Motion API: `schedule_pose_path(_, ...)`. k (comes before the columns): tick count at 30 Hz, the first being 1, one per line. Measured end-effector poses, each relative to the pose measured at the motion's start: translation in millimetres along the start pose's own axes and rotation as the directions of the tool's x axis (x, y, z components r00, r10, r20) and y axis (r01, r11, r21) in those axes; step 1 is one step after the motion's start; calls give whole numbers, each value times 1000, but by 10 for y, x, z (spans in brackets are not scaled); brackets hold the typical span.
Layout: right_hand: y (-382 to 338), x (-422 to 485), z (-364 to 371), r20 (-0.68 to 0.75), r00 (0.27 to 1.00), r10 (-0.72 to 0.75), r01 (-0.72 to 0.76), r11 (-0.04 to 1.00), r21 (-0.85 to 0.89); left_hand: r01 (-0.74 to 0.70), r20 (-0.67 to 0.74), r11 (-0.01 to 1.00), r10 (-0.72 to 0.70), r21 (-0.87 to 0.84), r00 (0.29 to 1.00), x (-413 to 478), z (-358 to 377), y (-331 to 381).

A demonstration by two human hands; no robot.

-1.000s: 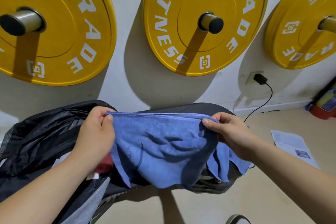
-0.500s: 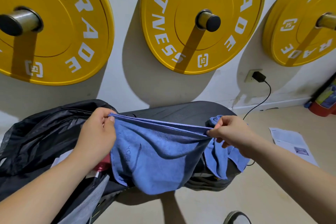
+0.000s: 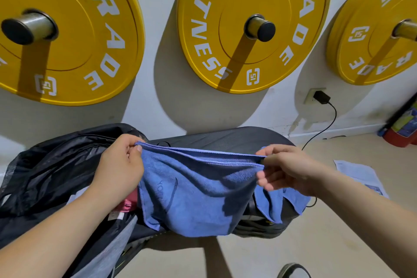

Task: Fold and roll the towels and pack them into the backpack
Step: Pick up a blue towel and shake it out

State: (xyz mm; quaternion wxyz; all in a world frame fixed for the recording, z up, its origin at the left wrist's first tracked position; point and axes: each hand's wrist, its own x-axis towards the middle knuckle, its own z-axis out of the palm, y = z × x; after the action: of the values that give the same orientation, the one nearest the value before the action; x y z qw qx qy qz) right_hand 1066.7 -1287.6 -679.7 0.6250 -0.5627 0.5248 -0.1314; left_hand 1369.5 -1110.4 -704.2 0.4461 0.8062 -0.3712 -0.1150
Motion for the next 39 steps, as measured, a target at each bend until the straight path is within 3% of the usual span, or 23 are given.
schedule_pose_path(3,-14,-3,-34,131,991,22,-61,952,301,41,-21,999,-42,-22,999,28,-23,-41)
schedule_pose_path(7,3,-20,-89,204,976,-71,6,953,302,58,-54,996,-62,-68,997,27,-38,-5)
schedule_pose_path(9,48,-14,-85,124,984,-130,104,975,197,58,-55,995,-63,-87,997,14,-41,31)
schedule_pose_path(11,85,7,-51,-15,977,-213,211,974,-77,49,-38,993,-53,-111,998,8,-38,54)
schedule_pose_path(13,84,32,-1,-98,947,-307,253,895,-367,45,-27,992,-49,-118,998,-4,-37,72)
schedule_pose_path(15,55,38,40,-130,910,-395,266,793,-548,43,-30,991,-47,-127,998,-11,-38,89)
schedule_pose_path(20,84,96,41,-141,877,-459,285,733,-617,55,-33,989,-60,-139,998,-25,-34,117)
schedule_pose_path(22,140,124,72,-143,900,-411,316,844,-434,61,-34,988,-67,-145,997,-23,-41,110)
schedule_pose_path(24,193,139,81,-151,934,-325,311,944,-105,66,-28,987,-71,-148,997,-23,-48,98)
schedule_pose_path(28,182,147,45,-18,988,-153,152,947,282,78,2,985,-78,-154,997,-31,-35,84)
schedule_pose_path(30,160,147,58,23,994,-104,90,940,330,81,18,985,-79,-155,997,-29,-25,82)
schedule_pose_path(35,77,169,32,-124,991,-50,80,966,247,73,-1,988,-74,-135,997,-16,-16,93)
schedule_pose_path(39,-50,127,-83,-35,998,-49,58,944,324,68,-16,987,-71,-145,997,-30,-48,143)
